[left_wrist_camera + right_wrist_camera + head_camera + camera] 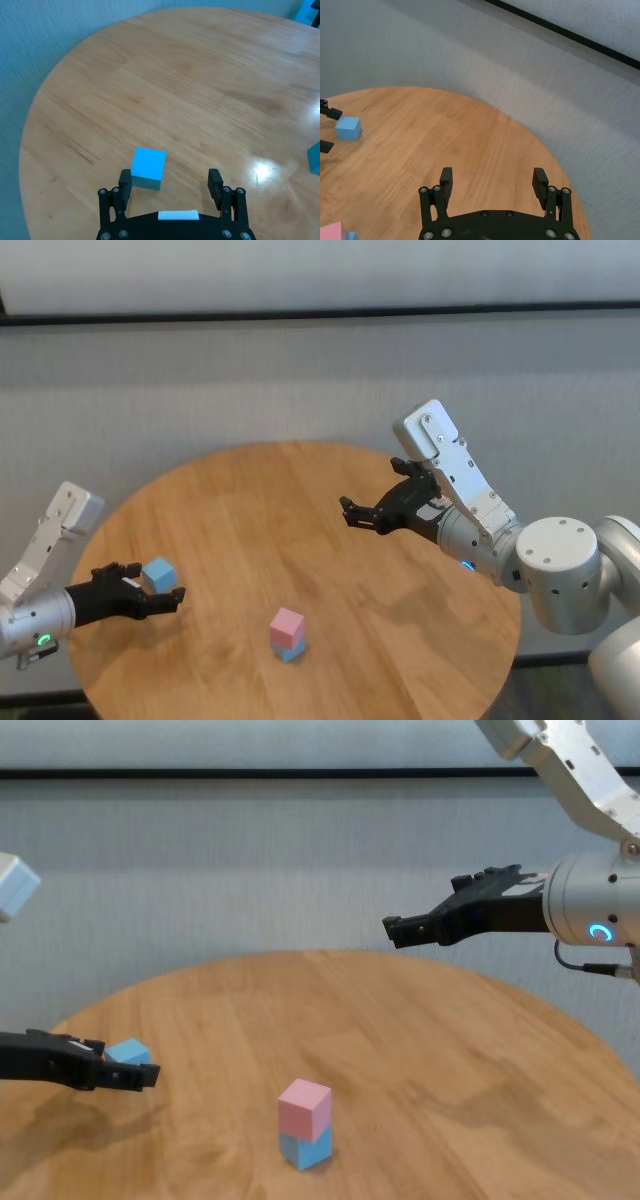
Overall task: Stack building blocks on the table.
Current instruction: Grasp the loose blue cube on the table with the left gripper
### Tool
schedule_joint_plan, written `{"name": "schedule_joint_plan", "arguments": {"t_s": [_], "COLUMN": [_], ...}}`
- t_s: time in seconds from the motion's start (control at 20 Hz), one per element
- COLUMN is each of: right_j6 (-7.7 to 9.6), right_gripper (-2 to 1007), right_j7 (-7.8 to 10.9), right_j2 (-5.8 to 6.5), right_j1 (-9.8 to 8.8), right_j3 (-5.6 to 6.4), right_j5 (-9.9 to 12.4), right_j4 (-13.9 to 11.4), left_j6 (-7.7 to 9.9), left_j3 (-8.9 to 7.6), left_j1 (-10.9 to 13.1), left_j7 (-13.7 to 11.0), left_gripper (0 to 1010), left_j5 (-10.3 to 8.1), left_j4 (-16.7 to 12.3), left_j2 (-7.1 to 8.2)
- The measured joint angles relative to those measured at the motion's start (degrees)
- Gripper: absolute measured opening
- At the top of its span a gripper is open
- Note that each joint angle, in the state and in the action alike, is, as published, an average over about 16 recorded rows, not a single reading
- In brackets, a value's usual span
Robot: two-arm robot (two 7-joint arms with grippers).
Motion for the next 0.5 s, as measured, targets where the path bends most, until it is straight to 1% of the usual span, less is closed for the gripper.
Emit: {"name": "schedule_joint_plan", "arguments": {"t_s": [0.25,0.5], "right_j6": [0.0,0.0], "right_gripper": [1005,1004], "right_j7": [0.0,0.0], "right_j2": [0.0,0.0], "right_j1": [0.0,0.0], "right_j3": [0.0,0.0], "right_j5": [0.0,0.0], "right_j4": [0.0,0.0], "left_j6": [-0.3,-0.91], "left_j3": [-0.51,-0.67], "left_j1": [-0.1,-0.4], "left_j7": [0.6,1.0], "left_gripper": [1003,1003], "left_j5": [0.67,1.71], "left_j4": [0.5,1.3], "left_j2": [-0.45,-1.03]}}
